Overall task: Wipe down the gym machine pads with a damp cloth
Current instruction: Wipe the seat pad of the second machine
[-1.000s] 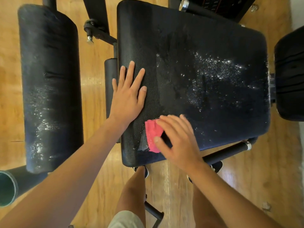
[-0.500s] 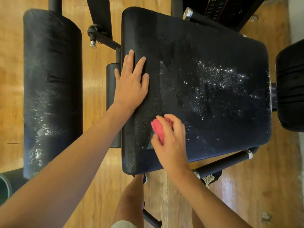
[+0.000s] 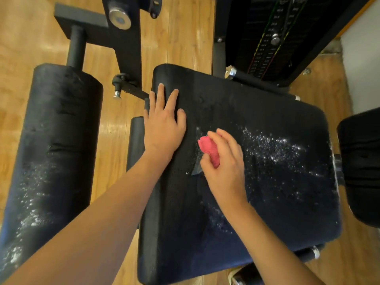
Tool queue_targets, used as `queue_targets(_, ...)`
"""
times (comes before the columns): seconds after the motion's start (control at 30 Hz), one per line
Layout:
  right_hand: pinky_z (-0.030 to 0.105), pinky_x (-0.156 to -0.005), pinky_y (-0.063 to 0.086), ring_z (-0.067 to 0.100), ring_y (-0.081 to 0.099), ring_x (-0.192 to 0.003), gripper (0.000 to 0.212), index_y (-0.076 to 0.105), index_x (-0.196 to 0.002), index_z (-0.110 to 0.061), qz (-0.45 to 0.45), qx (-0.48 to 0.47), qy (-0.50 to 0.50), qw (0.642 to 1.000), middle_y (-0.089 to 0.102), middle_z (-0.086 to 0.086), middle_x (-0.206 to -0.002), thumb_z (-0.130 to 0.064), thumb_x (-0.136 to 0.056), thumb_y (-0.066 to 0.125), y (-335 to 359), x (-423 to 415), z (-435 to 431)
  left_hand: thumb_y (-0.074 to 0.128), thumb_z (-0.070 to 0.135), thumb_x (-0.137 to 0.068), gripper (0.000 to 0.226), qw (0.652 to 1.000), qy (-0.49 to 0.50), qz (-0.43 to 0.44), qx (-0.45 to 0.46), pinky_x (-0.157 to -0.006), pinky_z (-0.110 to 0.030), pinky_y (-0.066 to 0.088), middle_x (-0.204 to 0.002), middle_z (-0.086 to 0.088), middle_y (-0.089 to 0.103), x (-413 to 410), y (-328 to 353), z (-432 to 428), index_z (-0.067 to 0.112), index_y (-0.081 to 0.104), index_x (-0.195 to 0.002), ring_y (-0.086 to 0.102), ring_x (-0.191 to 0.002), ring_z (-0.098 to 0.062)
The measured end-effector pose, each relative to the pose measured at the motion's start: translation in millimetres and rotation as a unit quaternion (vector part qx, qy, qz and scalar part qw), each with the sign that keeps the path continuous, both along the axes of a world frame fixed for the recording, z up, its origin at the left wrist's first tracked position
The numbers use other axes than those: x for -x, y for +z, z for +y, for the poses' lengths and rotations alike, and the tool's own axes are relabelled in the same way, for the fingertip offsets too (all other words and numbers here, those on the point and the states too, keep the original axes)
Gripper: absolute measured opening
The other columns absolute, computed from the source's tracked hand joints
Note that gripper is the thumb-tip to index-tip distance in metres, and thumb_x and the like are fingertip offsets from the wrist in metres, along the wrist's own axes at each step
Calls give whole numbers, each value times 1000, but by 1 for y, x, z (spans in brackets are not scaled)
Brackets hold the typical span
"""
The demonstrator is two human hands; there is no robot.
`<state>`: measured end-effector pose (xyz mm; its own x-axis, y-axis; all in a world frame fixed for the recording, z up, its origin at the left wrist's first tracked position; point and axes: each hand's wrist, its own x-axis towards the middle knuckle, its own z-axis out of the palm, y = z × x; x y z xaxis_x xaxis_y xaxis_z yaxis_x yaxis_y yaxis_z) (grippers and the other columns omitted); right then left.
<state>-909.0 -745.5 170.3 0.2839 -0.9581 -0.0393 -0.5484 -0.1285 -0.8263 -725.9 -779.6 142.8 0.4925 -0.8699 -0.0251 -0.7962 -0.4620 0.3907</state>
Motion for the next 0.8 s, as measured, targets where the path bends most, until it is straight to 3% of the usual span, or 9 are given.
queue_targets(0.1,17,-109,27,18,42,-135,51,58,-142,-18,-1,-2,0,1000,47,1,-151,-3,-93,63,-2,-11,-34,33,38,-104,56,1000,0,-14,-4,-118,-60,29,-171,-5,14,-1,-3,0,29,33,-159,8,-158,-30)
queue_targets(0.47,16,-109,22,21,39,-139,48,55,-145,-17,8,15,-3,1000,43,5,-156,-6,-98,57,-12,-48,-131,27,44,-104,58,999,11,-23,-21,-120,-57,28,-172,-2,8,-1,-6,-2,33,27,-161,2,-159,-27)
queue_targets(0.6,29,-118,29,20,36,-145,46,55,-145,-18,-8,3,15,1000,41,4,-157,-8,-100,55,-17,-63,-153,30,41,-104,58,999,10,-26,-18,-118,-58,31,-172,-4,11,0,-7,-2,31,30,-161,5,-158,-29)
queue_targets(0.7,37,-118,34,19,35,-145,41,57,-142,-21,-10,7,21,1000,42,2,-154,-18,-101,59,-22,-68,-159,30,40,-104,58,999,9,-26,-21,-117,-58,31,-172,-4,11,0,-7,-2,30,30,-161,5,-158,-30)
queue_targets(0.8,42,-109,35,22,38,-139,39,60,-138,-27,86,48,48,994,43,0,-152,-39,-101,57,-27,-70,-158,32,39,-104,57,999,11,-23,-20,-118,-58,30,-172,-4,12,-1,-7,-2,31,31,-160,4,-158,-30)
